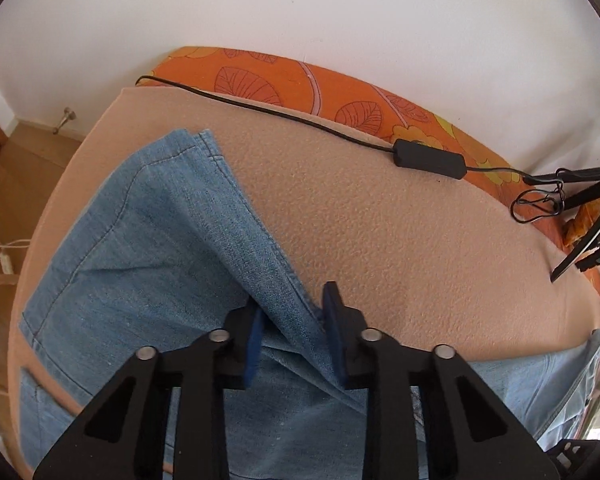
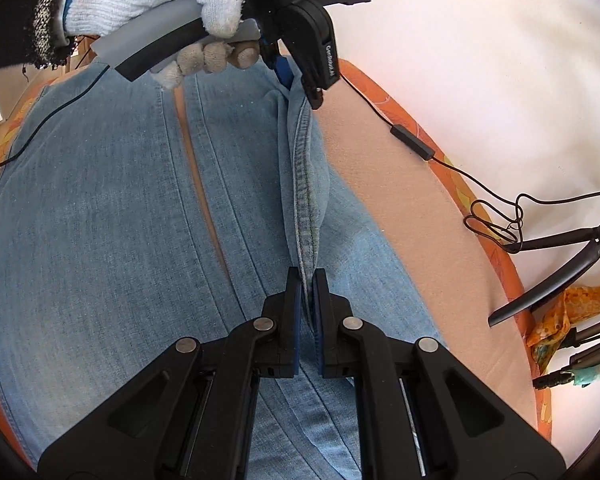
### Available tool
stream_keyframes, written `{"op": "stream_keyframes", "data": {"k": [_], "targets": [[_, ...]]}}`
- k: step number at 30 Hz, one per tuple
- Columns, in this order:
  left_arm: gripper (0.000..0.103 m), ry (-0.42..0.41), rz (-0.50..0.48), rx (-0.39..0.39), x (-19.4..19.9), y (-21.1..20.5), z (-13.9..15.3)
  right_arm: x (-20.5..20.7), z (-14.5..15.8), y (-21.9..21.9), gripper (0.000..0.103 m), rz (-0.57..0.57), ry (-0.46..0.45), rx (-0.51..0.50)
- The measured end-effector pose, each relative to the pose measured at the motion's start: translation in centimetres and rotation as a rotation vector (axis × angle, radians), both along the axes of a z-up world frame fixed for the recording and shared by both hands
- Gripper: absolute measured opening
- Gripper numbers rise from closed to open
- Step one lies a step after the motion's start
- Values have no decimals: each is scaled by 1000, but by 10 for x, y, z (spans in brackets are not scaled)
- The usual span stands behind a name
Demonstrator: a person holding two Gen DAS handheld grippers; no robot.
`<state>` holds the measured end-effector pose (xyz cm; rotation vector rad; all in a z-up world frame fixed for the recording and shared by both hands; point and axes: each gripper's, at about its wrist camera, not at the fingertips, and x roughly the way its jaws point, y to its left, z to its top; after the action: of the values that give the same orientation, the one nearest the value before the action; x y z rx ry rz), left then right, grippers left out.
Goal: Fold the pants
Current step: 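Close the left gripper on the jeans seam while the right gripper grips further along, then lift the held leg with both grippers and fold it over the other leg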
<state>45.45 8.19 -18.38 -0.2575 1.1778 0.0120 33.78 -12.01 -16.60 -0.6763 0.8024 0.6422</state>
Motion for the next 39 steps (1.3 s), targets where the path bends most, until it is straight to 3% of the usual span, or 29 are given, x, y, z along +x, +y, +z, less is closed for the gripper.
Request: {"op": "stream_keyframes", "data": {"k": [4,7,9,10,12,17,18,20,22,25,33,39], "targets": [[6,-113,27,-49,-14,3,13,4,-2,-3,6,-8,25,21],[5,-166,19,-40,-25,3,24,16,-5,-12,6,-20,64,47],[5,-199,24,-40,-35,5,33,21,-6,-20,15,-24,67,35],[5,-218,29,-48,-39,8,36,23,-7,-24,29,-26,68,19],[4,-237,52,-59,-44,16,40,27,-10,-40,44,-52,52,-16],[4,-242,46,-53,-49,18,39,37,-14,-94,45,-145,17,-90],[4,-244,49,-59,-50,18,39,40,-14,-106,43,-168,21,-99],[4,-244,50,-75,-50,17,40,48,-16,-126,6,-221,46,-99],[4,-255,54,-81,-55,18,44,51,-14,-140,4,-256,83,-54],[4,-271,47,-68,-64,17,54,41,-2,-135,3,-239,41,-75],[3,-348,37,-121,-111,32,87,-18,69,-124,3,-224,-64,-64],[3,-385,31,-132,-169,44,97,-81,105,-99,3,-162,-54,-56]]}}
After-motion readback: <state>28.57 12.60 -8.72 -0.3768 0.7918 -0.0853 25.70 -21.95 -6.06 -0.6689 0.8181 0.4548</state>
